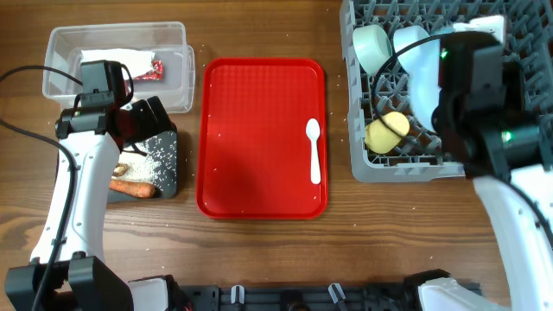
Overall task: Sort waste into correct bins and load items into the dishwasher rack
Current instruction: 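Lift the plate with the right gripper and stand it in the rack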
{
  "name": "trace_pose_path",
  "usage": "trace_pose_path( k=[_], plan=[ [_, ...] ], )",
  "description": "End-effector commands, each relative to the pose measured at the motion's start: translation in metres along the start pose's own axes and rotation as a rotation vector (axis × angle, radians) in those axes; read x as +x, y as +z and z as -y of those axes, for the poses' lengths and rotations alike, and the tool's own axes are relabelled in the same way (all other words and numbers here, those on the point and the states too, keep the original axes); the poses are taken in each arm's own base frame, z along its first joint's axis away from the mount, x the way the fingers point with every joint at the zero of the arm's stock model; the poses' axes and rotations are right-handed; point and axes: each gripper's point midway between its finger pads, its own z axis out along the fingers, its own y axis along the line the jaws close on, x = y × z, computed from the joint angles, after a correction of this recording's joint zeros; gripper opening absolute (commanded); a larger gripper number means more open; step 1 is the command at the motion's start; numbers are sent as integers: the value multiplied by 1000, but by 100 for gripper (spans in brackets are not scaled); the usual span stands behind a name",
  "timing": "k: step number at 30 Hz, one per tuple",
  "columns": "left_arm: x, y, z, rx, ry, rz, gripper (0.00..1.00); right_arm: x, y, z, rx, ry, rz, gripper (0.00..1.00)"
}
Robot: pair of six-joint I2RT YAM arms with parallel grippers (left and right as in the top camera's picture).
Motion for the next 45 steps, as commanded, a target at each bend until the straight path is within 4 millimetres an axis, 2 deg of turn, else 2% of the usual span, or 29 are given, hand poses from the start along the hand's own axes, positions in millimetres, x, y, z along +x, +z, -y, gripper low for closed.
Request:
trace_pose_path(
  k=[1, 14, 20, 23, 24, 26, 28, 30, 34, 36, 38, 40, 42, 44, 45],
  plan=[
    [-5, -3, -2, -6, -17, 17, 100, 10, 25, -3, 49, -177, -85, 4],
    [-5, -3, -2, -6, -17, 17, 100, 19, 87, -53, 28, -395, -215, 4],
    [-5, -3, -2, -6, -17, 17, 100, 23, 99, -57, 20, -393, -238, 4],
    [-5, -3, -2, -6, -17, 17, 100, 22, 99, -67, -34, -384, -220, 5],
    [-5, -3, -2, -6, -17, 17, 100, 22, 99, -71, -61, -381, -213, 9],
    [-5, -3, -2, -6, -17, 17, 100, 20, 98, -87, -148, -364, -188, 30],
    [-5, -3, -2, -6, -17, 17, 100, 17, 96, -104, -237, -257, -169, 70],
    [-5, -3, -2, -6, -17, 17, 100, 16, 96, -105, -235, -172, -173, 82],
    [-5, -3, -2, -6, -17, 17, 100, 12, 94, -102, -222, -51, -175, 93],
    [-5, -3, -2, -6, -17, 17, 100, 1, 85, -94, -220, 47, -149, 99],
    [-5, -3, -2, -6, -17, 17, 100, -12, 71, -95, -287, 92, -102, 100],
    [-5, -3, -2, -6, -17, 17, 100, -35, 39, -114, -504, 152, -10, 99],
    [-5, -3, -2, -6, -17, 17, 100, -56, -4, -140, -771, 206, 79, 100],
    [-5, -3, -2, -6, -17, 17, 100, -67, -41, -159, -974, 289, 94, 100],
    [-5, -3, -2, -6, -16, 17, 100, -68, -53, -169, -1035, 295, 84, 100]
  ],
)
